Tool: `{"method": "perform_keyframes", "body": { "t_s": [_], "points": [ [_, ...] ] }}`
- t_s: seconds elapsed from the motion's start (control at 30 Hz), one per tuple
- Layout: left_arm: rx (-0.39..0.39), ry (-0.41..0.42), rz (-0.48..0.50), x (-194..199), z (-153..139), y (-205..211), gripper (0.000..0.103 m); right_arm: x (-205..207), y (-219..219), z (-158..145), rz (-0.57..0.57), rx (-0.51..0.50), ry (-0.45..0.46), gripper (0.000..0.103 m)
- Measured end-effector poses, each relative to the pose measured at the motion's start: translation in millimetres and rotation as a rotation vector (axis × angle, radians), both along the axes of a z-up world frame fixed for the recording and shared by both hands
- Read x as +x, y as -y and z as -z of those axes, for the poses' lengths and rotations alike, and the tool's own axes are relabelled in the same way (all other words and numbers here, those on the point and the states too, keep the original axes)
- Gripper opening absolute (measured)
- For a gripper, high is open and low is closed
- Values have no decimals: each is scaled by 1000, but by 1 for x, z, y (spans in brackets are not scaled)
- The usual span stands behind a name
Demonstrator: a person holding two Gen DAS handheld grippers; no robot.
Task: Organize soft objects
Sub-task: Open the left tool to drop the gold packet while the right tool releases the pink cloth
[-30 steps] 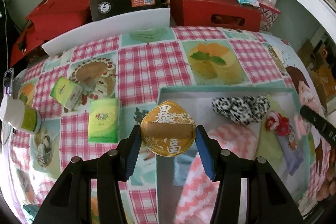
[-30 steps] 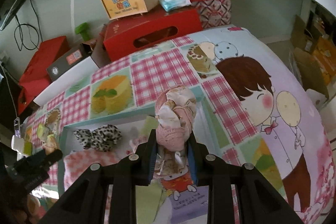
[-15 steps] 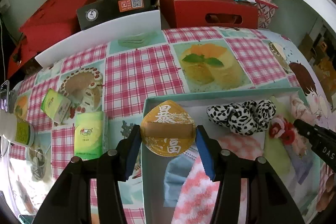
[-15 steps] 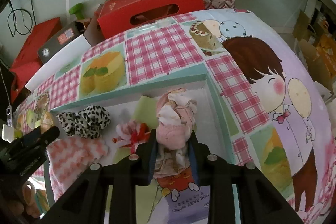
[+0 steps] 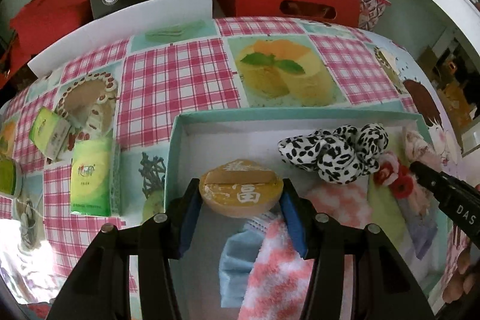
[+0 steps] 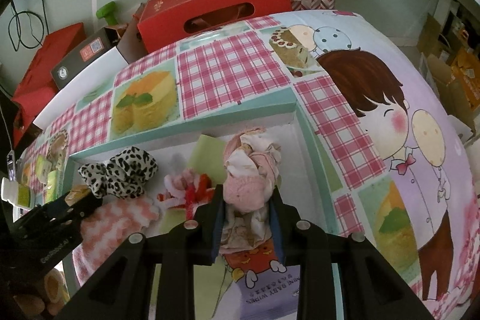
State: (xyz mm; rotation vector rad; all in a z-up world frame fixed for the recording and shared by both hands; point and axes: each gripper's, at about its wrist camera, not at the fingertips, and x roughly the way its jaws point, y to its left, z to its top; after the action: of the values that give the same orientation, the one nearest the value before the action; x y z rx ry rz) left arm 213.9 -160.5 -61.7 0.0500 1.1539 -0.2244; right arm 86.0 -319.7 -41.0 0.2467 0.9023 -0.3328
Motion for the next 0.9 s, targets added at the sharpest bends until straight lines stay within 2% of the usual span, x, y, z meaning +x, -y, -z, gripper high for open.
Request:
{"method": "perform_keyframes", "body": {
  "t_s": [0.17, 0.23, 0.37, 0.53, 0.6, 0.67, 0.73, 0.87, 0.9],
  "points": [
    [-4, -10, -4, -2, -5, -2, 55, 1, 0, 1, 7, -4, -3, 36],
    [-7, -11, -7, -3, -9, -3, 59, 1, -1, 0, 5, -12, -5, 38],
    [-8, 12, -4, -7, -22, -4, 62, 1, -2, -4, 10, -34, 0, 48],
    [-14, 26, -15, -11, -33, -8, 68, -1, -7, -11, 5, -60, 8, 51],
    [-24, 29, -21, -12, -36, -11, 68, -2, -10, -15, 1, -77, 14, 56],
    [-29, 31, -28, -14, -39, -14, 72, -3, -12, -19, 1, -92, 21, 60],
    [-33, 40, -36, -15, -41, -17, 81, -4, -13, -22, 2, -98, 25, 61],
    [-22, 51, -63, -15, -43, -24, 83, -2, -16, -21, -5, -104, 14, 68],
    [-20, 51, -68, -15, -43, -26, 87, -1, -17, -20, -6, -104, 12, 70]
  ]
}}
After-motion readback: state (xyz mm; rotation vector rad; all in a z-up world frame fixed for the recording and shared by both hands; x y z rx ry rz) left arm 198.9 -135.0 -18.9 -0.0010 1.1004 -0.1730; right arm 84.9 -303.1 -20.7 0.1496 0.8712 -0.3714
